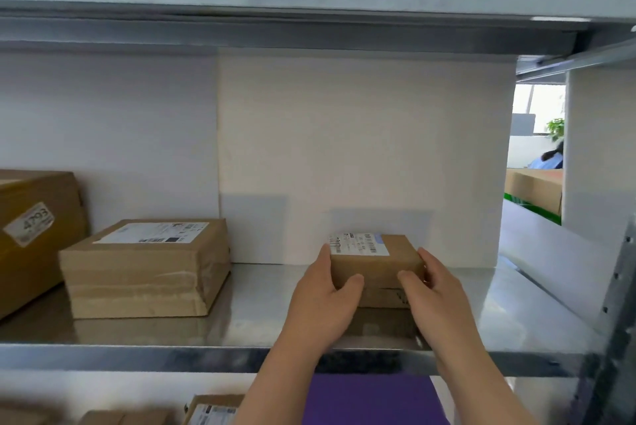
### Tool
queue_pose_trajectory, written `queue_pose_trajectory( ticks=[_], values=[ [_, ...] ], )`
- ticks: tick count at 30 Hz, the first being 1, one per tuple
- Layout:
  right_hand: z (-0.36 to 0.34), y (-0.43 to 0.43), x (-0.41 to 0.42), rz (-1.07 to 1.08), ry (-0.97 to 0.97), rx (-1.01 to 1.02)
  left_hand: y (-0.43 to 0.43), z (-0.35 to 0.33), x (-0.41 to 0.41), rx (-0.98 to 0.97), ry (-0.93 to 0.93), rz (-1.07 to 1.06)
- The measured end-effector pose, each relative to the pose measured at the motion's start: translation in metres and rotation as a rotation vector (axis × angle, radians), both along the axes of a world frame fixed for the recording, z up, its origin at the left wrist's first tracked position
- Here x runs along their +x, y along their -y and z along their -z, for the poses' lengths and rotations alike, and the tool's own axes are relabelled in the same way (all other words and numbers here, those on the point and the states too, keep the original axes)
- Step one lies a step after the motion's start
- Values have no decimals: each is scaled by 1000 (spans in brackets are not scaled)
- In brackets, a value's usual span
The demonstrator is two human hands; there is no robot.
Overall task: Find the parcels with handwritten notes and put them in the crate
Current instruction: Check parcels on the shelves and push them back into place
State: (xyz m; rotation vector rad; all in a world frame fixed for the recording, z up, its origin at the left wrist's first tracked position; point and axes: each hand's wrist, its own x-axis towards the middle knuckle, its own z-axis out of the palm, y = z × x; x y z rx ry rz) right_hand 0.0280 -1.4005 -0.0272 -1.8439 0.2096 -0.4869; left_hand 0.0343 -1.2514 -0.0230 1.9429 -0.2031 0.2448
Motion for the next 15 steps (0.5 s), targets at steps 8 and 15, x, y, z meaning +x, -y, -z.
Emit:
queue_pose_trajectory(
  ticks=[8,15],
  values=[
    [-5,-15,-11,73,172,-56,-20,0,-5,-50,-27,-42],
    [-22,-74,-39,-22,360,74,-80,-12,-39,-221,191,-85]
  ],
)
